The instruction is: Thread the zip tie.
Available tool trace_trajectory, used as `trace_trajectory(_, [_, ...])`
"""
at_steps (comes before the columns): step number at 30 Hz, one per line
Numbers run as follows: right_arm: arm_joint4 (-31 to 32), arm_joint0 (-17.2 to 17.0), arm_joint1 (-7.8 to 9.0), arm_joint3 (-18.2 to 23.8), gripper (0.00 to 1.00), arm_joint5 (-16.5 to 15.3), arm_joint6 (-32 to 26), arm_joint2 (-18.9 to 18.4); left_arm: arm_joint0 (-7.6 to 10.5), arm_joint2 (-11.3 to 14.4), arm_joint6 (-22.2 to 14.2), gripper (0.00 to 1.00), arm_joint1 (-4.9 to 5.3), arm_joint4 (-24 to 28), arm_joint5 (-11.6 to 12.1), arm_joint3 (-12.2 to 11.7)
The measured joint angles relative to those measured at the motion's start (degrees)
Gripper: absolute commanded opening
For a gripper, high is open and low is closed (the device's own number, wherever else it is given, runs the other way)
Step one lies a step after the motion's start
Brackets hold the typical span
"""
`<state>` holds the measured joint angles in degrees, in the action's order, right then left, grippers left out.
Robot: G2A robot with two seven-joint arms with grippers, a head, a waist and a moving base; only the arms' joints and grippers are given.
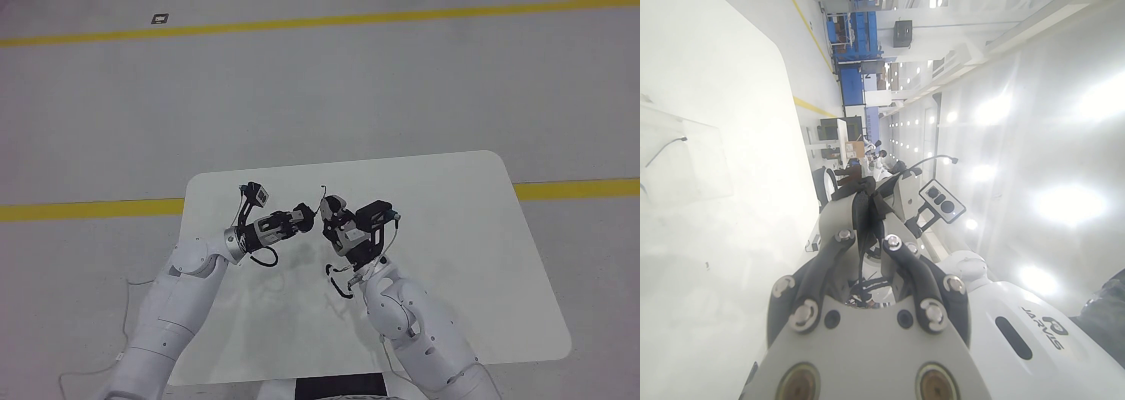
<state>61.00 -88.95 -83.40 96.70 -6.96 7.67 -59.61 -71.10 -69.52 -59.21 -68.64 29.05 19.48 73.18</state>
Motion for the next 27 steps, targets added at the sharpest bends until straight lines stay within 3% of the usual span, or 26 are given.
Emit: trace_trajectory(27, [-0.39,-0.74,0.67,1.35,0.00,-0.24,0.11,-0.27,0.00,0.00,0.00,0.00,0.00,0.00,0.00,0.00])
